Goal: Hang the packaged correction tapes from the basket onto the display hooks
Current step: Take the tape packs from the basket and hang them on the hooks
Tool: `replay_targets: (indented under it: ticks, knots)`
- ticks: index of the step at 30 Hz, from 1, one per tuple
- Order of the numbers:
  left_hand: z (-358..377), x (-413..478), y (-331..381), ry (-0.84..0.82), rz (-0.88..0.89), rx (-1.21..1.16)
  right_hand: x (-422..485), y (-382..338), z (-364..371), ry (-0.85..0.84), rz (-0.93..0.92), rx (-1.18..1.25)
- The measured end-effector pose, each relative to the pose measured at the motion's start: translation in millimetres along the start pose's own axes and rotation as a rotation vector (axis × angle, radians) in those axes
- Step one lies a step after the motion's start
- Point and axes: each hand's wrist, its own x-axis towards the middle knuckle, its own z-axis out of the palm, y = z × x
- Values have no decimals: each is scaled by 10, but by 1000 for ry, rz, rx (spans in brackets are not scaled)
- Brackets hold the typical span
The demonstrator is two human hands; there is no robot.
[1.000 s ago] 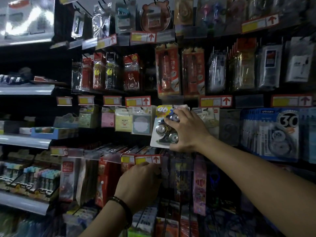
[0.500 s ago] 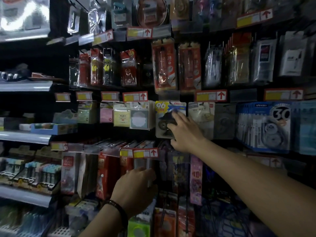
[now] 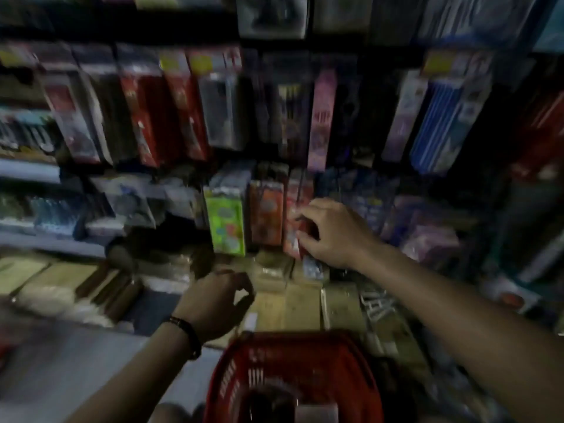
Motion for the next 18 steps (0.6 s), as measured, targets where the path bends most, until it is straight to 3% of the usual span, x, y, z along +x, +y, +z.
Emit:
replay_targets:
  ticks: [4, 14, 18]
  knots:
    - [753, -187, -26, -173, -47, -47, -758, 276, 957, -109, 166, 151]
    - [2381, -10, -245, -573, -95, -147, -2156, 868, 3124, -559, 703, 370]
    - [2887, 87, -318, -691, -164, -233, -2522, 1028, 4043, -698, 801, 405]
